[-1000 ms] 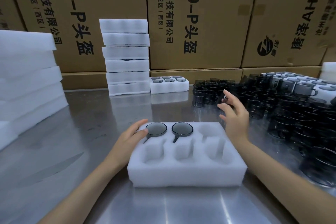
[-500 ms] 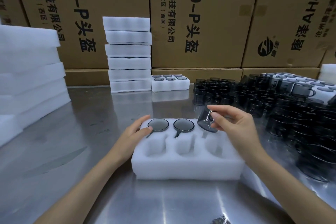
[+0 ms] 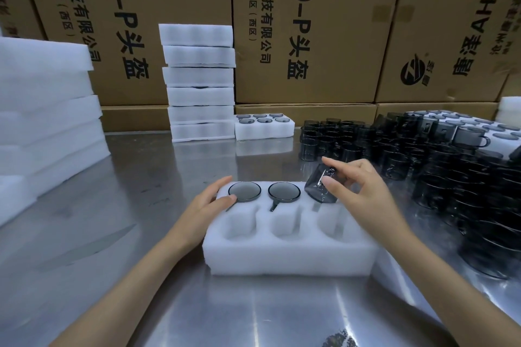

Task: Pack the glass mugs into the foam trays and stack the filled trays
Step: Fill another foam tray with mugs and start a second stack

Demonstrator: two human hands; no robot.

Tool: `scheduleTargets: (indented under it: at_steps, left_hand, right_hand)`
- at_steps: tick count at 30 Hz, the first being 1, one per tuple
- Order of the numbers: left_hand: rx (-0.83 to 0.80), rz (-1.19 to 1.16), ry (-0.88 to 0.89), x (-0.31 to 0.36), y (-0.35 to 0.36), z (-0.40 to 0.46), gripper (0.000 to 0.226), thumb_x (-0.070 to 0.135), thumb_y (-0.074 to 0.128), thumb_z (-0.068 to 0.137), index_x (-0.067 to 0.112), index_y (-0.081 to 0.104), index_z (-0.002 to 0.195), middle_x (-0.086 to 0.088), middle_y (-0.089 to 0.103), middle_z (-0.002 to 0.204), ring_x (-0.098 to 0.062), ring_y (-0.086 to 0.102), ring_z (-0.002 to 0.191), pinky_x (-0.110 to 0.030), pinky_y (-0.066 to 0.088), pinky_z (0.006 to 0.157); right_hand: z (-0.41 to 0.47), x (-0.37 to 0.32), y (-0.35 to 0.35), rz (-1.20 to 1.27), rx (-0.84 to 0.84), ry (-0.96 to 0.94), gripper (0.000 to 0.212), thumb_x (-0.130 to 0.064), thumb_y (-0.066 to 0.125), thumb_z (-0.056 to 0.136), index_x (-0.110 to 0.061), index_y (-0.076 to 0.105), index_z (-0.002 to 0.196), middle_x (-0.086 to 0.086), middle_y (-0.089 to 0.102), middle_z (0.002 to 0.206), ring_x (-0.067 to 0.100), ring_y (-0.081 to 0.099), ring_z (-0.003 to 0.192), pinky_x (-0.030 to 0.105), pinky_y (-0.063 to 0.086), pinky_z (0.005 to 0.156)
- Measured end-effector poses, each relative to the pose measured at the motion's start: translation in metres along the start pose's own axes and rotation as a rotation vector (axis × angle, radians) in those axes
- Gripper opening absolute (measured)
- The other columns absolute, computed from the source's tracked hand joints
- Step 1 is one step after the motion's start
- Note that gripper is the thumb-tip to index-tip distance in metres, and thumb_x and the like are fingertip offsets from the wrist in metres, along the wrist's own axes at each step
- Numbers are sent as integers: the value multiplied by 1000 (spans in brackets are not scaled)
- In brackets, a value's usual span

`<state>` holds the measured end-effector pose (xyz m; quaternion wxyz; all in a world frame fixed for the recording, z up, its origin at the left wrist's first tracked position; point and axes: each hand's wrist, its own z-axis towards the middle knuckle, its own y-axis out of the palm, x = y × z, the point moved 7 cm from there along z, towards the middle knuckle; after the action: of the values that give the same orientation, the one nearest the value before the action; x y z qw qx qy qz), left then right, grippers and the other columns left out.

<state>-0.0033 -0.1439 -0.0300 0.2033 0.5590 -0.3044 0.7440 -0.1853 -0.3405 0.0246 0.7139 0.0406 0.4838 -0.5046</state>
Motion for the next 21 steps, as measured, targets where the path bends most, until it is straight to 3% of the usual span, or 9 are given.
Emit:
scheduleTargets:
  at_steps: [2,5,7,11,15,21]
  left_hand:
    - [2,1,0,-1,0,0,40,29,62,87,36,51,125,26,58,115,16,57,94,-2,42,68]
    - [4,11,-5,-2,0,1,37,25,61,90,36,52,123,29,59,107,16,58,90,-1,41,65]
    - [8,15,-14,-2,0,0,35,23,59,91,37,52,122,31,60,104,16,59,90,-1,41,65]
    - [1,45,-25,1,0,-2,40,38,59,76,44,52,115,36,62,98,16,58,91,-1,41,65]
    - [-3,51,-30,-1,0,-2,48,42,56,72,43,51,120,31,58,110,15,57,96,-8,43,73]
    - [-21,66,-23,2,1,-4,37,39,56,74,48,52,110,40,61,96,16,58,91,-1,41,65]
  right_hand:
    - [1,3,1,-3,-28,28,34,-28,64,88,-44,57,117,-9,46,106,-2,45,102,7,29,90]
    - [2,5,3,10,-139,31,38,-25,62,90,-49,53,118,-18,56,116,-12,47,107,4,30,90]
    - [2,5,2,-46,-151,7,47,-19,64,89,-43,51,127,-17,58,121,-3,51,113,11,33,92]
    - [0,2,-2,-72,-57,-29,53,-7,66,86,-32,51,131,-19,61,95,8,60,93,12,43,84]
    - [-2,-8,-1,-147,-54,-142,38,-2,65,86,-24,65,117,-25,59,97,13,60,100,39,47,95]
    - [-3,-8,4,-259,-119,-203,39,-3,67,83,-32,69,110,-23,63,87,11,57,93,43,47,86]
